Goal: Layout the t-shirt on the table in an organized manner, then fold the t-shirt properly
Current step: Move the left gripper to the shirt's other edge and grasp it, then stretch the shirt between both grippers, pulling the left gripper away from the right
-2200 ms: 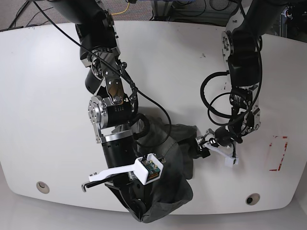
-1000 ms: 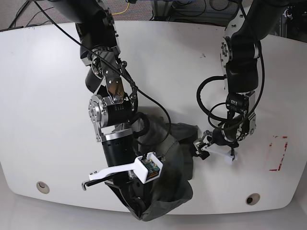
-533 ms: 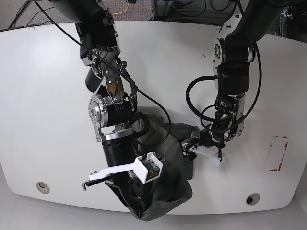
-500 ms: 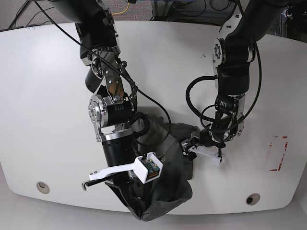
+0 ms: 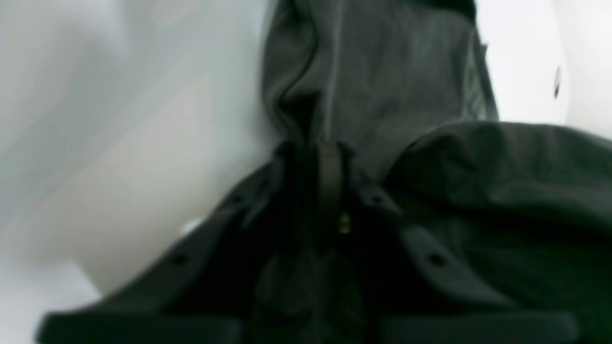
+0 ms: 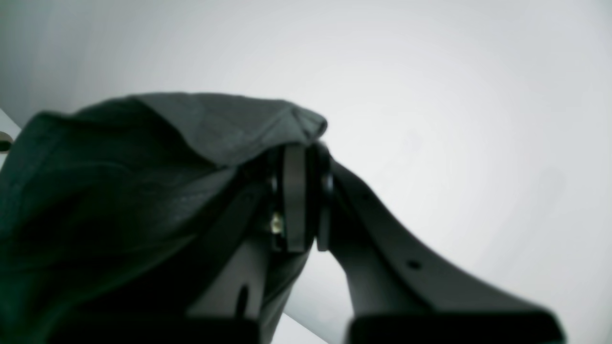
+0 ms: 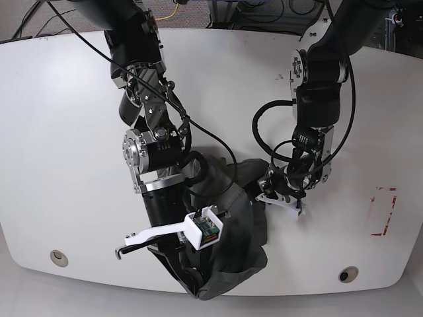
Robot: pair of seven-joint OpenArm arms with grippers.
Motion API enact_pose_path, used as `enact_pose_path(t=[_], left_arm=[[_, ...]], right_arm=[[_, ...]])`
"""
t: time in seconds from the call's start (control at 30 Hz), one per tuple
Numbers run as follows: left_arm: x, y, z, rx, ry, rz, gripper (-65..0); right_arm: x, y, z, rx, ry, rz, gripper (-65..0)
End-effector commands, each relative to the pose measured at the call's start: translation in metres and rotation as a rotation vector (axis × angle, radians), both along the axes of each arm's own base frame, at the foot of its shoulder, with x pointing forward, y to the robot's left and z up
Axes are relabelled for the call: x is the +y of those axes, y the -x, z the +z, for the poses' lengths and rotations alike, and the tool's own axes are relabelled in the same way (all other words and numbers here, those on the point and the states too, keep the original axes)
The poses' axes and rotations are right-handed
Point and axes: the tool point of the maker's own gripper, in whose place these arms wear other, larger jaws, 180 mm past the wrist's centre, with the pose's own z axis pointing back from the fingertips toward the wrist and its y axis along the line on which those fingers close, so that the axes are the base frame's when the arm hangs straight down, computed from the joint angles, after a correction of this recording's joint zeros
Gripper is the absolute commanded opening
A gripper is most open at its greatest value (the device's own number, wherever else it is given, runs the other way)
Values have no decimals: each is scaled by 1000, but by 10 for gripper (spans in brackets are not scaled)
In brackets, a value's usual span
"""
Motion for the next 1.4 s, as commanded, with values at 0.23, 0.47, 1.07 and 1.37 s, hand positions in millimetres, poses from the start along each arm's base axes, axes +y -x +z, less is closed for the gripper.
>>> enact_pose_path(t=[0.23, 0.47, 1.07, 1.37], left_arm=[[15, -34, 45, -118, -15, 17, -650], [43, -36, 83, -245, -36, 43, -650], [159, -14, 210, -525, -24, 106, -650], [206, -3, 302, -730, -40, 105, -650]], right_arm=[[-28, -2, 24, -73, -50, -68, -650], [-64, -11, 24, -65, -77, -160, -650], [-128, -24, 69, -164, -82, -305, -650], [-130, -37, 93, -198, -75, -308, -650]])
